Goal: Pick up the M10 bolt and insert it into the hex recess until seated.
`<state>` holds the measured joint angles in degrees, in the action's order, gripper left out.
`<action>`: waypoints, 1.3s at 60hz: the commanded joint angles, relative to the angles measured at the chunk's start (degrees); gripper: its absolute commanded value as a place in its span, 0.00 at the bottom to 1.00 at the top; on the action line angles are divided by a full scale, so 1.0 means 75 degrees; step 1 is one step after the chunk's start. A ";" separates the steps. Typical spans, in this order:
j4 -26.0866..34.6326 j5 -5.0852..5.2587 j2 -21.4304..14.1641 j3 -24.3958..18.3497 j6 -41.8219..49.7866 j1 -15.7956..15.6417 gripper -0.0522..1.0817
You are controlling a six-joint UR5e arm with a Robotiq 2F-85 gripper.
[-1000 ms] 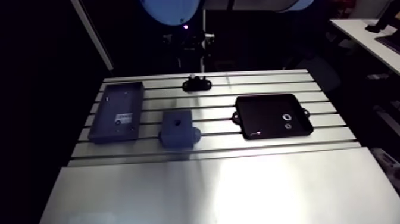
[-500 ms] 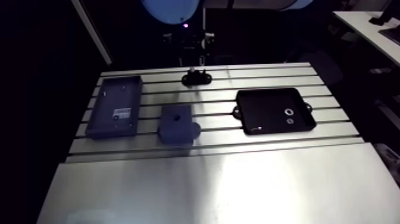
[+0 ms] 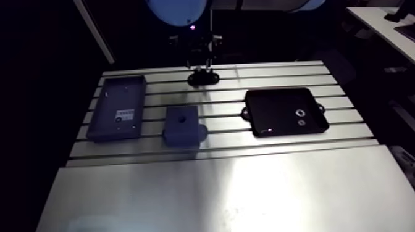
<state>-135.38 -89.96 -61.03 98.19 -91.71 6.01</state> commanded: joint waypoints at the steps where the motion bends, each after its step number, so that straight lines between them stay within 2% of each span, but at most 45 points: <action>1: -0.0089 0.0000 0.0044 0.0002 -0.0012 0.0019 0.41; 57: -0.0144 0.0012 0.0222 -0.0043 -0.0012 0.0077 0.51; 78: -0.0144 0.0012 0.0212 -0.0044 -0.0012 0.0077 0.51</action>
<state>-136.46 -89.88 -59.37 97.81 -91.80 6.58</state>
